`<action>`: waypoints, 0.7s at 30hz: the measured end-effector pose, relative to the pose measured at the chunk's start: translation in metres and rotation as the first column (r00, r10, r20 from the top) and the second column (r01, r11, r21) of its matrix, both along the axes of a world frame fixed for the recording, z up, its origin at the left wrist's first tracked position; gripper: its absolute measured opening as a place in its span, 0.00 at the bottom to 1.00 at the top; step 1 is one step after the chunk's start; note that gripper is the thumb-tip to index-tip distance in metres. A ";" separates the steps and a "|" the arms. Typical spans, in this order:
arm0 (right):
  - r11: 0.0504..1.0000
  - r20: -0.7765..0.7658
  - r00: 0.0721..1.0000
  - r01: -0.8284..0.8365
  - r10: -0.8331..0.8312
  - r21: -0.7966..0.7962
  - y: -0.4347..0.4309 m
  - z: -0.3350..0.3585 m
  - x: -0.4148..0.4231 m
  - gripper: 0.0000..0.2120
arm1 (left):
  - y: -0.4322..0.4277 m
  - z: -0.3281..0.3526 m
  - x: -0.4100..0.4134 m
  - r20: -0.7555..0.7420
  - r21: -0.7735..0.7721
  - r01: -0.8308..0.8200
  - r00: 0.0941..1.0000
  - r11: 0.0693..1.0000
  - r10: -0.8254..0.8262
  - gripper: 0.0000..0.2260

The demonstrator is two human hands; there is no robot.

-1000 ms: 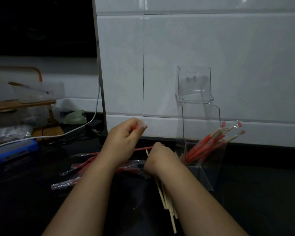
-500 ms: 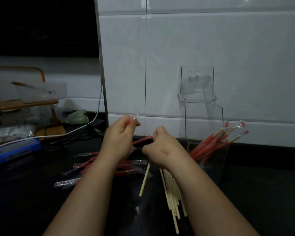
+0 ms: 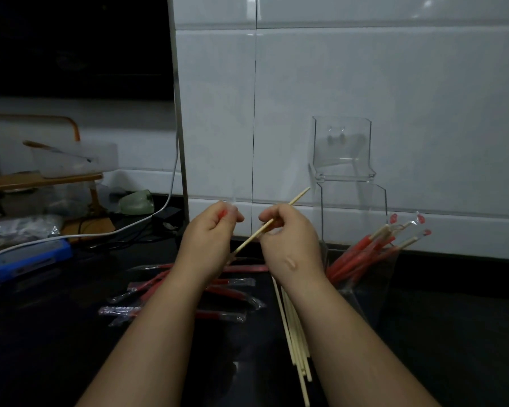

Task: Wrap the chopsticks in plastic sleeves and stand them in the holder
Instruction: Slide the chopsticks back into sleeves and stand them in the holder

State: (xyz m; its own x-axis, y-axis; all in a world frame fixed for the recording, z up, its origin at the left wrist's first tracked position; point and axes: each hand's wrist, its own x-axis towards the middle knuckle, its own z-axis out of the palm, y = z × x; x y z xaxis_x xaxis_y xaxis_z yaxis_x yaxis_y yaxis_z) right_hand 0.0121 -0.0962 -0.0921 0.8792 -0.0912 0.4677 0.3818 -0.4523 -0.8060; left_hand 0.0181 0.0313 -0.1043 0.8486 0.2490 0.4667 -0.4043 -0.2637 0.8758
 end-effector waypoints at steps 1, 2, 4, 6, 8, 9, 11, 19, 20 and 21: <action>1.000 0.041 0.999 -0.001 0.001 -0.002 0.000 0.000 -0.001 0.13 | 0.000 0.001 -0.001 -0.012 -0.020 0.008 1.000 1.000 -0.009 0.12; 1.000 0.079 0.997 -0.009 0.009 -0.008 0.001 0.000 -0.001 0.13 | 0.000 0.001 -0.002 -0.018 -0.037 0.018 1.000 0.999 -0.018 0.12; 0.999 0.148 0.988 -0.029 0.035 -0.043 0.002 0.000 -0.002 0.11 | 0.000 0.001 -0.004 -0.016 -0.057 0.042 0.999 0.998 -0.043 0.13; 0.997 0.219 0.975 -0.029 0.045 -0.074 0.001 0.001 -0.003 0.11 | 0.000 0.003 -0.007 -0.010 -0.070 0.058 0.998 0.996 -0.059 0.14; 0.999 0.284 0.958 -0.036 0.045 -0.037 0.002 0.003 -0.005 0.13 | 0.000 0.005 -0.007 -0.004 -0.131 0.070 0.997 0.989 -0.071 0.15; 0.998 0.311 0.949 -0.053 0.044 0.021 0.002 0.004 -0.006 0.12 | 0.000 0.006 -0.008 -0.002 -0.166 0.073 0.997 0.983 -0.074 0.15; 0.978 0.318 0.946 -0.124 0.065 0.169 0.003 0.008 -0.008 0.08 | 0.000 0.007 -0.010 0.010 -0.170 0.076 0.997 0.983 -0.076 0.15; 0.833 0.385 0.898 -0.373 0.213 0.408 0.001 0.014 -0.019 0.04 | -0.004 -0.001 -0.011 0.231 0.303 -0.232 0.959 0.924 0.165 0.16; 0.842 0.404 0.891 -0.371 0.205 0.392 0.002 0.014 -0.020 0.05 | -0.005 -0.001 -0.010 0.249 0.303 -0.253 0.952 0.919 0.180 0.16; 0.850 0.418 0.885 -0.374 0.207 0.370 0.002 0.014 -0.021 0.07 | -0.006 -0.002 -0.009 0.256 0.309 -0.271 0.947 0.912 0.195 0.16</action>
State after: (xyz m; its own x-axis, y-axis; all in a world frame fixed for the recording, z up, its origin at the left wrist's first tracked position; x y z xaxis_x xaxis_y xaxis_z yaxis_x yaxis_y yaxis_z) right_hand -0.0090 -0.0942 -0.0780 0.6818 -0.1220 0.7213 0.7313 0.0843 -0.6769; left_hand 0.0087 0.0254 -0.1062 0.6556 0.2231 0.7214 -0.4627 -0.6364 0.6172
